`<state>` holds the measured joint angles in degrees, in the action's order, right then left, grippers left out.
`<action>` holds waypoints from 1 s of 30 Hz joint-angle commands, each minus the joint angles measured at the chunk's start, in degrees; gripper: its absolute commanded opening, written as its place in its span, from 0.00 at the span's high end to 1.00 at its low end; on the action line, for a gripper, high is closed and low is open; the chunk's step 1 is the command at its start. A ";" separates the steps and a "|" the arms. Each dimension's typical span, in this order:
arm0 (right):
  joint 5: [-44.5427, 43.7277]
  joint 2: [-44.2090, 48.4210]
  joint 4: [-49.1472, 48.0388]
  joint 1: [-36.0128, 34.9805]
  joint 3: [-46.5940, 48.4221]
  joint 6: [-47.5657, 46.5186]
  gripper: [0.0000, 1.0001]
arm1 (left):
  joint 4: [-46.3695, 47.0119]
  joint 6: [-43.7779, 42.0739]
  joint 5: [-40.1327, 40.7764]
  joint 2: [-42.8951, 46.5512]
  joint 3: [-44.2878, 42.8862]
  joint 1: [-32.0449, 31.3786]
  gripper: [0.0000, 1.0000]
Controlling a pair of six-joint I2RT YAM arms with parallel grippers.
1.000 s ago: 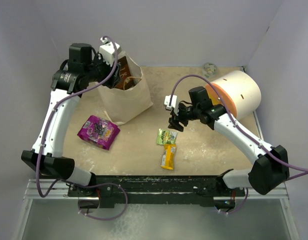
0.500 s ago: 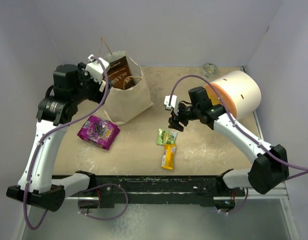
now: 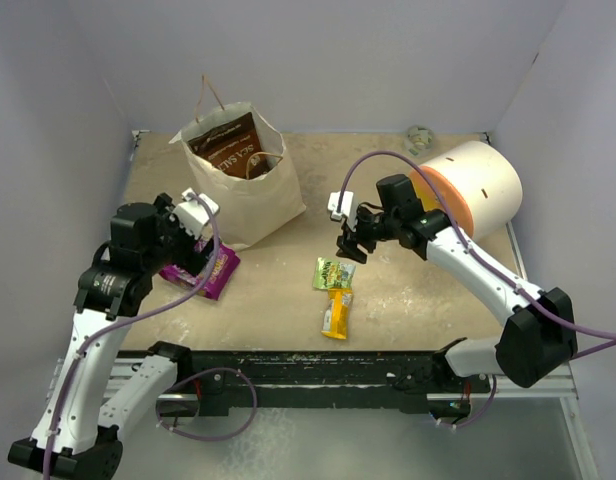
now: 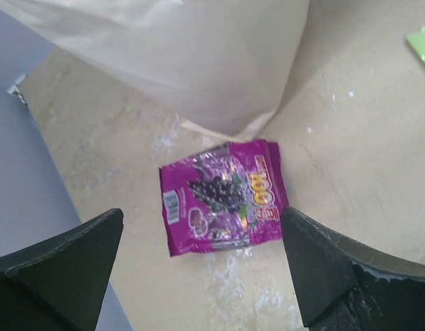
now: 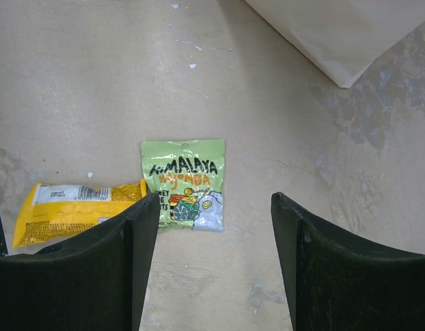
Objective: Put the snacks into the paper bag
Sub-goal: Pick up the snack from the center of the board.
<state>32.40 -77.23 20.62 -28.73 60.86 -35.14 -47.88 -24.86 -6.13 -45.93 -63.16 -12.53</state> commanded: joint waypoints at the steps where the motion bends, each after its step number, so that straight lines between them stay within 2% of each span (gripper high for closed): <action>1: -0.37 2.26 -1.76 0.34 -0.13 0.54 0.32 | 1.63 -3.62 -0.05 2.42 6.53 0.49 0.01; 9: -1.08 2.63 -2.34 0.36 -0.38 0.94 0.32 | 0.31 -12.45 -0.10 2.71 15.32 0.49 0.02; 17: -1.41 1.96 -2.25 0.34 -0.48 0.73 0.32 | 0.89 -21.24 -2.15 -0.08 20.58 0.43 0.06; 30: 1.18 -3.72 -2.63 -0.48 -0.69 2.55 0.31 | 3.40 -20.68 -8.52 -1.42 22.06 0.32 0.08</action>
<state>31.59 -78.04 19.22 -28.71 60.38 -34.33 -47.37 -44.84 -11.44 -48.21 -41.65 -12.38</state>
